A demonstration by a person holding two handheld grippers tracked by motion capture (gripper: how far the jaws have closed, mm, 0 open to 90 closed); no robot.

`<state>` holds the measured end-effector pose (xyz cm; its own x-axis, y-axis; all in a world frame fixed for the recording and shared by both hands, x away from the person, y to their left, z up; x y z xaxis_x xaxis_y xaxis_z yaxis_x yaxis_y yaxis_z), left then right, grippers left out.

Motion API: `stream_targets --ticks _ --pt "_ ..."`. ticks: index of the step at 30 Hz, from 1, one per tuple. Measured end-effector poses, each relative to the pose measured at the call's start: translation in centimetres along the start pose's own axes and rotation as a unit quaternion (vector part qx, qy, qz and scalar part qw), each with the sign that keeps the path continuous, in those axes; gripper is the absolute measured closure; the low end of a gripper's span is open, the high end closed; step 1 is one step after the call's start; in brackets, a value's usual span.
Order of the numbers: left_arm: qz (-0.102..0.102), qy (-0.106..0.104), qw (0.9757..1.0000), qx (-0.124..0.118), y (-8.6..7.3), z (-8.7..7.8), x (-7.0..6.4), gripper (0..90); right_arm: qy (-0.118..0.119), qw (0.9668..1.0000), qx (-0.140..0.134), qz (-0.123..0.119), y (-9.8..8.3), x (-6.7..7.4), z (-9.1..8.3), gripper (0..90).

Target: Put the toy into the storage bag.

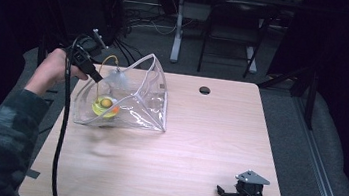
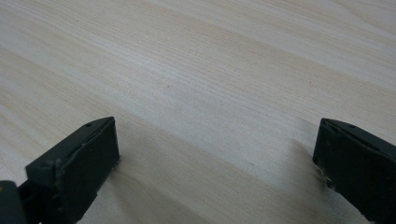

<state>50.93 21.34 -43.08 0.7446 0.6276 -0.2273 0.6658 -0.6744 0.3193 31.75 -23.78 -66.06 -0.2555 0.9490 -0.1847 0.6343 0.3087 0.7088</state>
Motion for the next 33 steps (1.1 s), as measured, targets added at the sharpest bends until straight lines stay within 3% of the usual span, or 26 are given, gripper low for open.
stream_targets --ticks 23,33 --pt "-0.009 -0.022 0.9997 0.001 1.5 3.0 0.2 87.7 0.001 1.0000 0.000 -0.001 0.0 0.0 0.0 0.0" --pt "-0.014 -0.025 0.9995 0.010 1.2 4.4 0.7 87.7 0.002 1.0000 -0.001 -0.001 0.0 0.0 0.0 0.0"
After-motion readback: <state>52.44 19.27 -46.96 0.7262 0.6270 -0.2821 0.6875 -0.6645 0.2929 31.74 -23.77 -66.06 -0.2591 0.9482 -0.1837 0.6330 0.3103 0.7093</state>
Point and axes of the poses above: each handheld gripper's, and its own axes: z roughly forward along the jaws, y roughly out of its top, x roughly to its left, the point moved 10 cm from there along z, roughly forward along the jaws, and after that the axes turned 15 degrees about -y, right-handed, at the moved point
